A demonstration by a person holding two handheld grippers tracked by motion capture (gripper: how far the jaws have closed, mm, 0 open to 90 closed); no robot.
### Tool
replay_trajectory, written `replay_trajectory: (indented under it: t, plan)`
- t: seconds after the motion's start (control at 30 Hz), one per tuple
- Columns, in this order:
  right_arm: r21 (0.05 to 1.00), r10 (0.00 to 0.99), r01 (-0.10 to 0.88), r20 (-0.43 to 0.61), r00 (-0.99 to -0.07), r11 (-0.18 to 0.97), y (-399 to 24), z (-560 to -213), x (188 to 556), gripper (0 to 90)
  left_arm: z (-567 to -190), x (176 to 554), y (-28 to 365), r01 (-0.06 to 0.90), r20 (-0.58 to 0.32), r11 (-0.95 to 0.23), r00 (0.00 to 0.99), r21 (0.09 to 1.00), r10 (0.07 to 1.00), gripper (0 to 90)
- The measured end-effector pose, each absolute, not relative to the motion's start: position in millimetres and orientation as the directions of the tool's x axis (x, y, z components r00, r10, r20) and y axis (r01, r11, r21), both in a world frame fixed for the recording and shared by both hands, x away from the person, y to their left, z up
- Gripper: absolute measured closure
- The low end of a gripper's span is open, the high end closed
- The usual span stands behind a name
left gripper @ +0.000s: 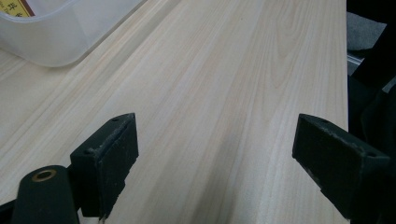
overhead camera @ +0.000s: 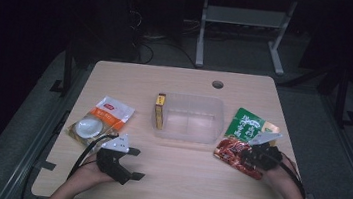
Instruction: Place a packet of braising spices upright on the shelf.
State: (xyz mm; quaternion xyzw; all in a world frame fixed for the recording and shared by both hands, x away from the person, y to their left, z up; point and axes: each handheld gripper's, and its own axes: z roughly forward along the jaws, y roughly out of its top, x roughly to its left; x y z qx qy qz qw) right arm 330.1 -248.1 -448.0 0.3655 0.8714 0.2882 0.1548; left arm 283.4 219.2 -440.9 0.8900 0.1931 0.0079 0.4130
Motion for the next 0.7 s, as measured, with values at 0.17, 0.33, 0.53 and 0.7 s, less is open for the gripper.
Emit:
replay_trajectory:
  t: [0.17, 0.33, 0.53, 0.7]
  plan:
    - [0.638, 0.792, 0.586, -0.062, -0.607, 0.499, -263, -445, 363, 90.0, -441, 283, 218, 0.341, -0.150, -0.583, 0.925, 0.737, 0.350, 13.9]
    - [0.634, 0.839, 0.614, -0.103, -0.535, 0.470, -280, -445, 396, 90.0, -441, 283, 218, 0.340, -0.150, -0.583, 0.925, 0.738, 0.349, 13.8]
    - [0.665, 0.883, 0.637, -0.076, -0.463, 0.391, -295, -451, 436, 90.0, -443, 285, 217, 0.345, -0.156, -0.583, 0.924, 0.735, 0.349, 13.9]
    - [0.651, 0.891, 0.651, -0.087, -0.445, 0.389, -295, -456, 447, 90.0, -443, 285, 216, 0.344, -0.156, -0.588, 0.925, 0.732, 0.347, 13.8]
